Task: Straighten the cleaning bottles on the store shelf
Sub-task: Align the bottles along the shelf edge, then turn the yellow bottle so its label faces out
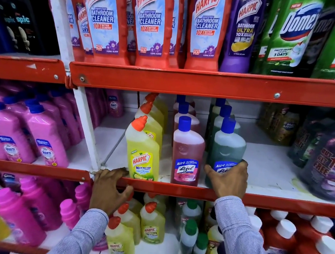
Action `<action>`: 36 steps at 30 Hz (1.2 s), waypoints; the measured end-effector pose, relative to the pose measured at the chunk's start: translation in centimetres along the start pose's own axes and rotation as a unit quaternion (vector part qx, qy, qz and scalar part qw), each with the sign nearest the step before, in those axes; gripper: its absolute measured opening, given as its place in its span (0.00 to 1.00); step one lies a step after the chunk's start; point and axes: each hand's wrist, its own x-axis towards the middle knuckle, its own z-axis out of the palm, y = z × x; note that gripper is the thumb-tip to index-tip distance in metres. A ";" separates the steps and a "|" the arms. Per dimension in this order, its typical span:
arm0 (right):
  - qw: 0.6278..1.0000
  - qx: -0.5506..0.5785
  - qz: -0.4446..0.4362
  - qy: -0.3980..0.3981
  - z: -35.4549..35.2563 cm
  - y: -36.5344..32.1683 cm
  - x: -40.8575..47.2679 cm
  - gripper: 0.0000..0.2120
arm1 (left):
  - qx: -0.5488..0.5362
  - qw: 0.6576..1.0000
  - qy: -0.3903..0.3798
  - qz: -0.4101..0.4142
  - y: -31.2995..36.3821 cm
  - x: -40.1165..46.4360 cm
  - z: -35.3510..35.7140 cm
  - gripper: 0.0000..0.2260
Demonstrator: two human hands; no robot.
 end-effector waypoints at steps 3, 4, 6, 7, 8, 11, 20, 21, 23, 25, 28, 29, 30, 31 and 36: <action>1.000 -0.005 -0.002 -0.006 -0.4 0.0 -0.5 0.42 | -0.001 1.000 0.003 0.001 0.1 0.0 0.0 0.25; 1.000 -0.006 0.000 -0.009 -0.5 0.0 -0.6 0.42 | -0.001 1.000 0.004 0.001 0.1 0.0 0.1 0.25; 1.000 -0.006 0.006 -0.016 -0.7 0.0 -0.8 0.43 | 0.004 1.000 0.001 0.001 0.1 -0.1 0.1 0.25; 1.000 -0.005 0.009 -0.019 -0.8 0.0 -0.9 0.43 | 0.006 1.000 -0.002 0.001 0.1 -0.1 0.1 0.25; 1.000 -0.006 0.011 -0.021 -0.9 0.0 -1.0 0.43 | 0.007 1.000 -0.003 0.002 0.1 -0.1 0.1 0.25; 0.999 0.004 0.012 -0.030 -1.1 -0.2 -1.1 0.44 | 0.006 1.000 -0.009 0.008 0.0 -0.1 0.0 0.24; 0.938 0.148 -0.222 0.223 -1.7 -2.4 -6.7 0.24 | -0.173 0.984 -0.031 -0.021 0.6 0.9 -2.6 0.17; 0.930 0.176 -0.261 0.188 -1.2 -3.2 -7.7 0.18 | -0.226 0.973 -0.011 -0.036 0.7 1.1 -3.0 0.14; 0.932 0.171 -0.313 0.067 0.3 -4.9 -9.7 0.11 | -0.286 0.956 0.003 -0.059 1.1 1.6 -3.5 0.15; 0.942 0.112 -0.312 -0.057 2.5 -5.9 -11.0 0.13 | -0.335 0.940 -0.032 -0.063 1.5 2.3 -3.6 0.18; 0.949 0.049 -0.251 -0.185 5.2 -6.3 -11.6 0.20 | -0.369 0.924 -0.090 -0.042 1.8 3.0 -3.3 0.23; 0.948 0.037 -0.239 -0.207 5.7 -6.4 -11.5 0.22 | -0.366 0.925 -0.099 -0.034 1.7 3.2 -3.1 0.26; 0.946 0.020 -0.232 -0.225 6.0 -6.3 -11.3 0.23 | -0.360 0.927 -0.103 -0.029 1.6 3.3 -2.9 0.27; 0.943 0.003 -0.228 -0.242 6.2 -6.4 -11.1 0.24 | -0.352 0.930 -0.104 -0.025 1.5 3.5 -2.7 0.28; 0.936 -0.041 -0.226 -0.265 6.8 -6.1 -10.6 0.23 | -0.349 0.930 -0.114 -0.031 0.7 4.2 -2.1 0.22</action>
